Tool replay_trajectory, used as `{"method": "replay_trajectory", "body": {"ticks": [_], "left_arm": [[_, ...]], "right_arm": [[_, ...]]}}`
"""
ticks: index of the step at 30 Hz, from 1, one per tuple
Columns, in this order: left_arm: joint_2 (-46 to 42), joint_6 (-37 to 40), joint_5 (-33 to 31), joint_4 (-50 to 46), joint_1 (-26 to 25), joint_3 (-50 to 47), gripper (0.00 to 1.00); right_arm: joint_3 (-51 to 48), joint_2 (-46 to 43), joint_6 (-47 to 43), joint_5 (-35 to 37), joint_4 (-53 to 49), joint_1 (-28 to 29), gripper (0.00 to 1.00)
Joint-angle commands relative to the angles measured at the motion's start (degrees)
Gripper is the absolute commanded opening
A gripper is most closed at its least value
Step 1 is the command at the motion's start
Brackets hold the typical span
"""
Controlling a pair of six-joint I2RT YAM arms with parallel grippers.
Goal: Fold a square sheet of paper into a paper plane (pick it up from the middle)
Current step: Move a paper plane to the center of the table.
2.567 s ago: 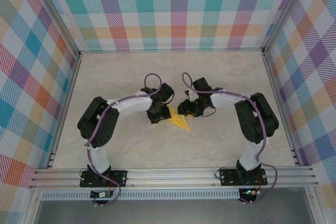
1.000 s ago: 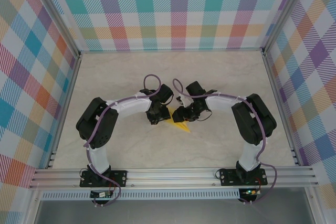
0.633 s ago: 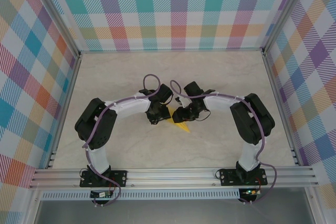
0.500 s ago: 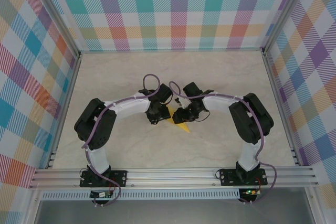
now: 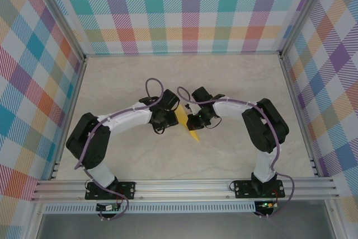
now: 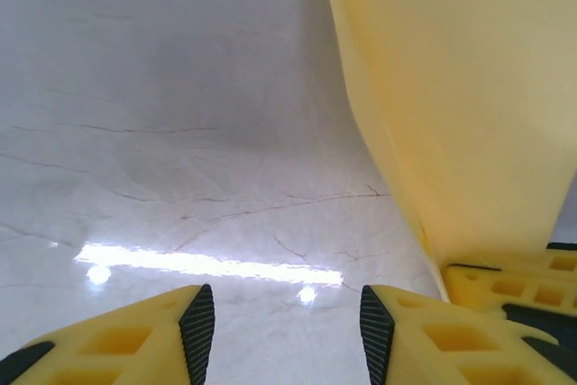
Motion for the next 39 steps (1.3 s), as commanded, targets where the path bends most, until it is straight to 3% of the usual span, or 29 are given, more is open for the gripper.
{"method": "replay_trajectory", "body": {"ticks": [1, 6, 9, 21, 31, 34, 39], "left_arm": [[-5.87, -2.11, -6.41, -0.03, 0.08, -2.07, 0.49], [-10.41, -3.89, -9.52, 0.37, 1.17, -5.41, 0.5], [-11.11, -4.09, -9.07, 0.35, 2.06, -6.29, 0.51], [-10.93, -4.03, -7.76, 0.87, 2.85, -7.29, 0.51], [-10.4, -3.73, -7.21, 0.91, 3.29, -7.41, 0.51], [-10.25, -3.73, -7.04, 1.13, 3.37, -7.67, 0.51], [-9.2, -3.8, -6.57, 1.39, 3.38, -7.34, 0.51]], "right_arm": [[3.19, -4.7, 5.83, 9.19, -3.91, 0.33, 0.01], [9.33, -2.13, 15.96, 23.87, -12.41, 0.29, 0.03], [14.01, 2.12, 19.51, 27.71, -17.52, 0.33, 0.04], [21.48, 12.25, 20.52, 27.73, -20.98, 0.38, 0.1], [20.62, 15.65, 20.02, 26.63, -19.87, 0.4, 0.25], [19.89, 15.66, 18.76, 24.66, -18.53, 0.47, 0.35], [22.68, 17.2, 19.95, 28.05, -22.12, 2.03, 0.41]]}}
